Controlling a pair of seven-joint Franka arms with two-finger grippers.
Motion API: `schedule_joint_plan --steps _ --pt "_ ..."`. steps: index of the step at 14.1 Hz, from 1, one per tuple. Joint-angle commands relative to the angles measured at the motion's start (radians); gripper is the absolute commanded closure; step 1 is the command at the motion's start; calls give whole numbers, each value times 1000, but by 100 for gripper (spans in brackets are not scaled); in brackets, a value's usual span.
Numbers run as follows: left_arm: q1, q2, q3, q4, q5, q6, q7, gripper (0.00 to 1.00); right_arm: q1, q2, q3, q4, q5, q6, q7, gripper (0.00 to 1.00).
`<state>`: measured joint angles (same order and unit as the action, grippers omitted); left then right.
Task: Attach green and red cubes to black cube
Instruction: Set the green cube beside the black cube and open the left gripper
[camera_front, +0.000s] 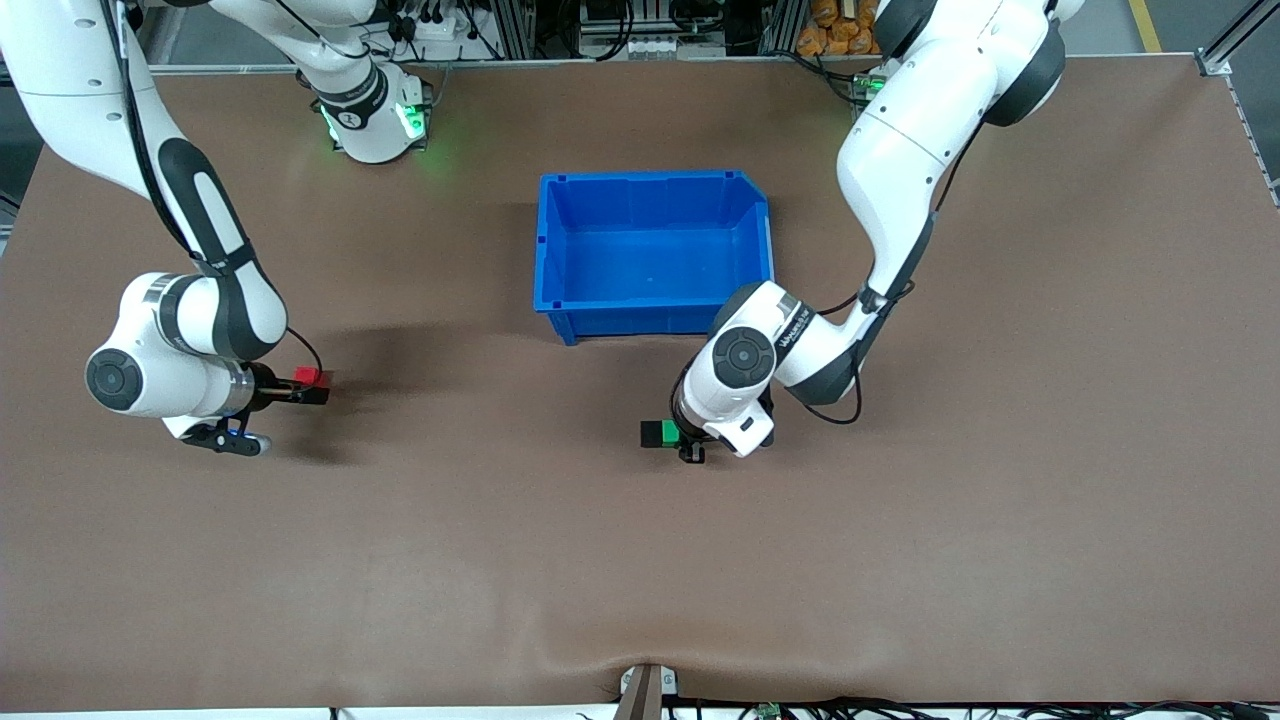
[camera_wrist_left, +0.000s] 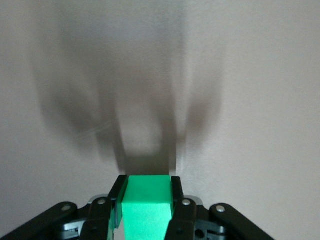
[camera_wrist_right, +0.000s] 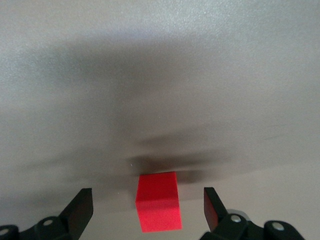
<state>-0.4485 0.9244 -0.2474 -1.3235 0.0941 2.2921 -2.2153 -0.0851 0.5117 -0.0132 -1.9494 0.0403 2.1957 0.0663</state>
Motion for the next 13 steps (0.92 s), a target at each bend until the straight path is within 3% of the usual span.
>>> schedule_joint_plan --steps 1,5,8,11,12,13 --pt "-10 -12 10 -11 0 -19 -46 100 -15 1 13 -13 15 19 -2 10" --pt "-22 -12 13 -17 0 -20 -49 100 -16 21 12 -19 15 47 -6 12" --pt "-32 -10 13 -20 0 -20 -47 100 -18 22 12 -22 15 45 -11 28" --pt "-35 -15 13 -29 1 -32 -44 100 -19 22 12 -20 15 42 -14 51" --pt "-35 -16 14 -29 3 -45 -43 100 -19 24 12 -20 15 42 -13 52" --pt "-35 -16 14 -26 3 -52 -43 84 -22 22 12 -20 15 39 -14 58"
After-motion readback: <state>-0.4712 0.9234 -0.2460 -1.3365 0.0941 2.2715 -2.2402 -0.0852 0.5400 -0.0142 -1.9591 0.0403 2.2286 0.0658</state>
